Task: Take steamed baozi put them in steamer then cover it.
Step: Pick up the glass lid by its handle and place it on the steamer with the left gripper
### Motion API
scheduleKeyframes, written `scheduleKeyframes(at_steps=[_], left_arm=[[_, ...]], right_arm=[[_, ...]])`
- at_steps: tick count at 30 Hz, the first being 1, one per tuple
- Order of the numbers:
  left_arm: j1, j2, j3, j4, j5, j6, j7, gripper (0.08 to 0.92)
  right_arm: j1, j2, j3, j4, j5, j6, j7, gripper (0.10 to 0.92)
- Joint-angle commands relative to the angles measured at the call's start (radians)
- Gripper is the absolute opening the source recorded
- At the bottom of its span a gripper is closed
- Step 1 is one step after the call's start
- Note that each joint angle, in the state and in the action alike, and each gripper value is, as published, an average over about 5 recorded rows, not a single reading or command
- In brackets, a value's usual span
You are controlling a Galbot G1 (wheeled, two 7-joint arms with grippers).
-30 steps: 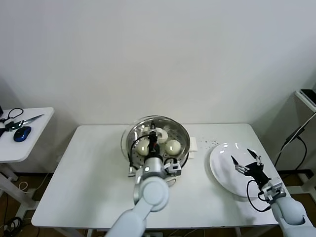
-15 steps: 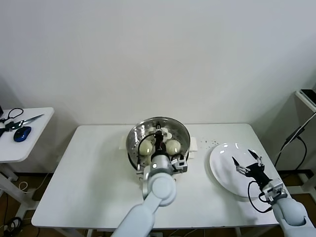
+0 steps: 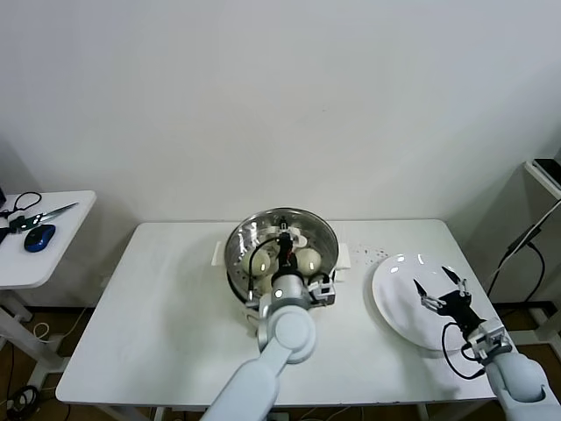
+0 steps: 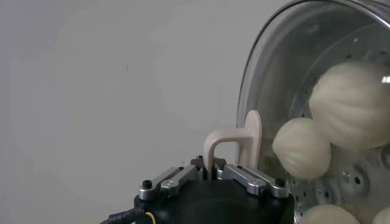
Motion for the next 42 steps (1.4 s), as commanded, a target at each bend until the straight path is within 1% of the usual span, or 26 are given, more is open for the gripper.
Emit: scheduleKeyframes(at_steps=[1,14,21,24,28,37,39,42], left_arm=[[0.003,0.002,-0.004,0.017,-0.006,0.049,-0.01,0.152],[0.003,0.013,-0.004,0.025,-0.018,0.049,-0.024,0.152],[0.004,0.029,0.001,-0.016,-0.026,0.049,0.0,0.165],[0.007,0.052,0.006,-0.049,-0.028,0.049,0.014,0.227],[0.021,0.094,0.009,-0.104,-0.039,0.049,0.022,0.348],[0.097,0.204,0.018,-0.294,-0.11,0.049,0.039,0.608],[0.122,0.225,0.023,-0.333,-0.134,0.049,0.037,0.66],[0.158,0.248,0.029,-0.378,-0.159,0.049,0.009,0.745]], right_arm=[[0.001,0.001,0.001,-0.001,-0.003,0.002,-0.003,0.823],[-0.004,0.005,0.012,-0.006,-0.015,0.009,-0.009,0.823],[-0.006,0.006,0.016,-0.003,-0.019,0.008,-0.012,0.823],[-0.005,0.005,0.017,-0.005,-0.021,0.008,-0.012,0.823],[-0.001,0.005,0.017,-0.007,-0.022,0.004,-0.012,0.823],[0.004,0.002,0.019,0.005,-0.029,-0.042,-0.001,0.823],[0.005,0.002,0.02,0.009,-0.029,-0.056,0.003,0.823],[0.005,0.001,0.021,0.017,-0.028,-0.071,0.006,0.823]])
